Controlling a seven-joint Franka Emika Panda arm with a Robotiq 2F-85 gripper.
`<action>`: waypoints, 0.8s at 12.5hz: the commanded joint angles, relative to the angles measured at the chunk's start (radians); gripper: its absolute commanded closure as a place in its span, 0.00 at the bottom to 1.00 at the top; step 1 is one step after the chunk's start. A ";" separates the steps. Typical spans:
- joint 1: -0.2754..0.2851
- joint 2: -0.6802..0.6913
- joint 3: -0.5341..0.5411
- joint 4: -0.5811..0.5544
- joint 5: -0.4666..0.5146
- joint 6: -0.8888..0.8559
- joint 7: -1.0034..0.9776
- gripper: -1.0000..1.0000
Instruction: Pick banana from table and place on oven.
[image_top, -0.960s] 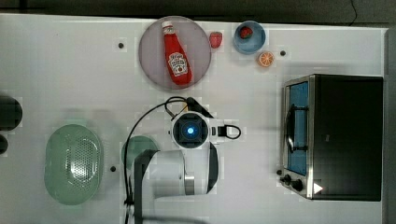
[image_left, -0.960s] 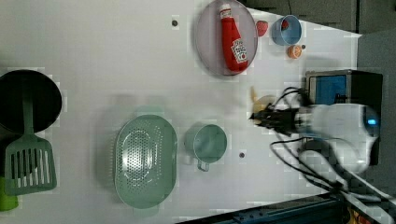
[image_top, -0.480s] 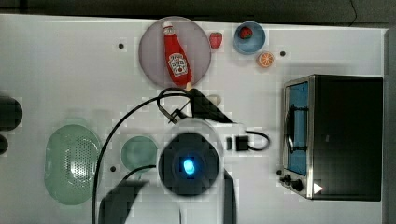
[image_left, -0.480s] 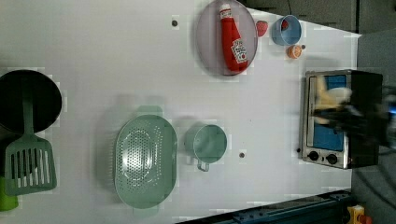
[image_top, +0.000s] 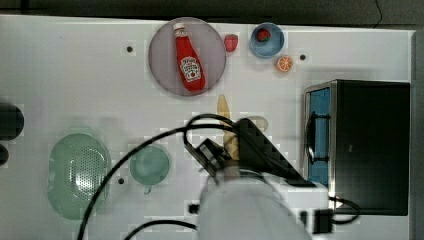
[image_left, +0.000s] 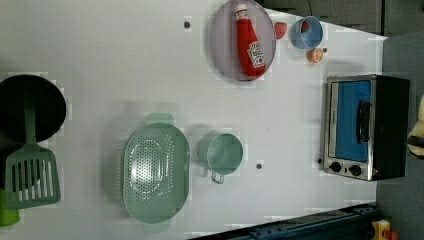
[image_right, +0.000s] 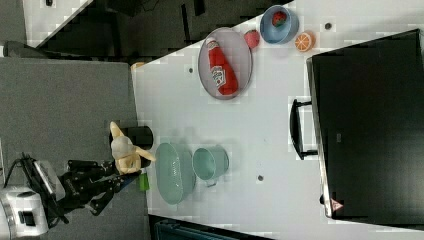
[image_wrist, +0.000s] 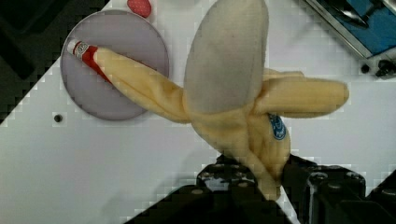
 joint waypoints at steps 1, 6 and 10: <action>-0.027 0.097 -0.098 -0.010 -0.005 -0.008 -0.106 0.75; -0.045 0.237 -0.384 0.010 -0.026 0.102 -0.481 0.75; -0.046 0.408 -0.552 0.056 -0.026 0.328 -0.863 0.75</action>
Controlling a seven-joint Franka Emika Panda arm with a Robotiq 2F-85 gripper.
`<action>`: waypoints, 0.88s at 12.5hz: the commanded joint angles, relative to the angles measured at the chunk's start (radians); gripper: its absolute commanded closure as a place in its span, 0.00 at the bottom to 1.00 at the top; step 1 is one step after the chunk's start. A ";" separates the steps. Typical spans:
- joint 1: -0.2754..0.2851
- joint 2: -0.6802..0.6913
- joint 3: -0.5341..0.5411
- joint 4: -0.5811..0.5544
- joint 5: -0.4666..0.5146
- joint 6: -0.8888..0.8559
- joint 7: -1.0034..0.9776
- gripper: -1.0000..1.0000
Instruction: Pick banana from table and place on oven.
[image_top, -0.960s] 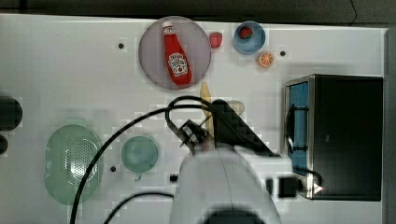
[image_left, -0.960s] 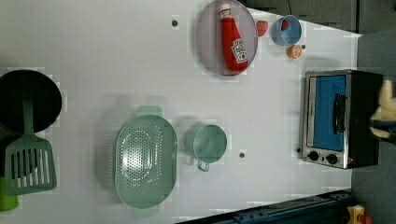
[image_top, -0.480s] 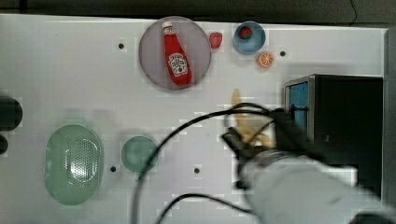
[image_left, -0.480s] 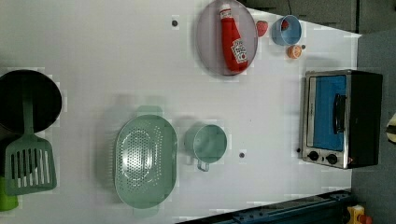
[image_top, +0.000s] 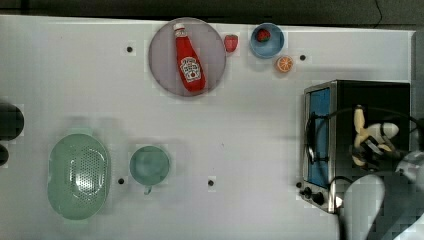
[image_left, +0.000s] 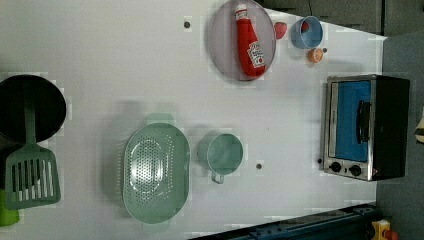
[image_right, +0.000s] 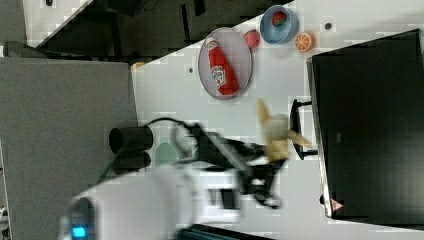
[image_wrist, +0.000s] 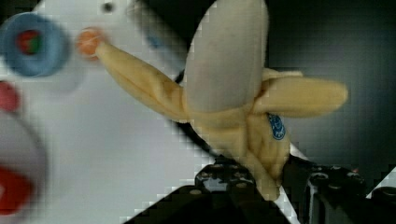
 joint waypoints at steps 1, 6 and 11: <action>0.001 0.062 -0.039 0.051 -0.002 0.075 -0.355 0.75; -0.001 0.226 -0.096 0.163 0.004 0.084 -0.513 0.75; -0.003 0.243 -0.095 0.168 0.021 0.082 -0.519 0.28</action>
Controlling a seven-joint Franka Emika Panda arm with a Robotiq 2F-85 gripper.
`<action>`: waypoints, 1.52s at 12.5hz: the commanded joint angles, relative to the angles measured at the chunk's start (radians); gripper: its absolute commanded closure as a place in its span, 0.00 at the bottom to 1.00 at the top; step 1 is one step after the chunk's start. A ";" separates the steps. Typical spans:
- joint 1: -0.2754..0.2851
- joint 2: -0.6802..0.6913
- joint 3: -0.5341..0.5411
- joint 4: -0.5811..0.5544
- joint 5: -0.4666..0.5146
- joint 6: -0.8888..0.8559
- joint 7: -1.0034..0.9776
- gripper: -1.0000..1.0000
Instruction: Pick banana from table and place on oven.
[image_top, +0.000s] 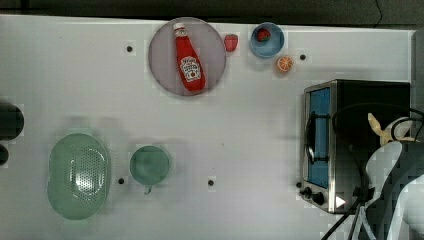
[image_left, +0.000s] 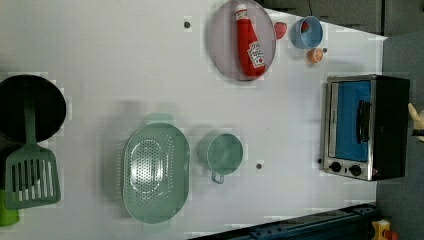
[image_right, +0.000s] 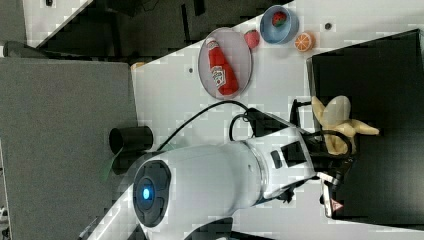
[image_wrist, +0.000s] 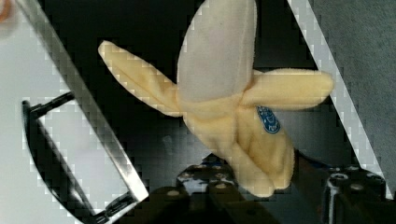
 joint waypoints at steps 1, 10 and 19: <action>0.008 -0.010 0.012 0.044 0.016 -0.011 -0.059 0.17; 0.085 -0.199 0.149 0.200 -0.017 -0.425 0.255 0.00; 0.098 -0.396 0.532 0.122 -0.027 -0.576 1.123 0.00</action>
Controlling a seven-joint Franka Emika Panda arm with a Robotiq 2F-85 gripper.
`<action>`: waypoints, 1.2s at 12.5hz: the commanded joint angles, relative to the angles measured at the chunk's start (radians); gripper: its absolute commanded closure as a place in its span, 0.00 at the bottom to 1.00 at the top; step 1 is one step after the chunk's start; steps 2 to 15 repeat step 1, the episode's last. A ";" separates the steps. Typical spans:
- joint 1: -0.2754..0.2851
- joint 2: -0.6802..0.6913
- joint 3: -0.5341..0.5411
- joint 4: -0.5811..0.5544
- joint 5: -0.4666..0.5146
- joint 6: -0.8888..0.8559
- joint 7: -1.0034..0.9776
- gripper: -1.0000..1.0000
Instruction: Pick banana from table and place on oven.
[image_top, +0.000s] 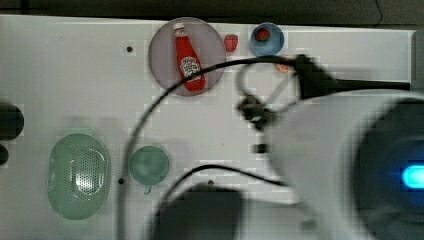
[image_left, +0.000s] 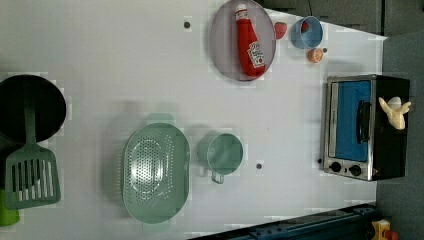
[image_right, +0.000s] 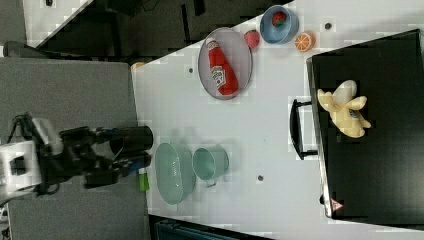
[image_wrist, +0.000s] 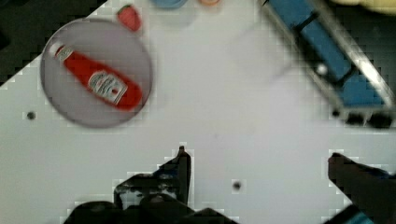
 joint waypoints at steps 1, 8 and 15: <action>-0.002 -0.034 0.005 -0.041 -0.006 -0.060 0.338 0.00; -0.002 -0.034 0.005 -0.041 -0.006 -0.060 0.338 0.00; -0.002 -0.034 0.005 -0.041 -0.006 -0.060 0.338 0.00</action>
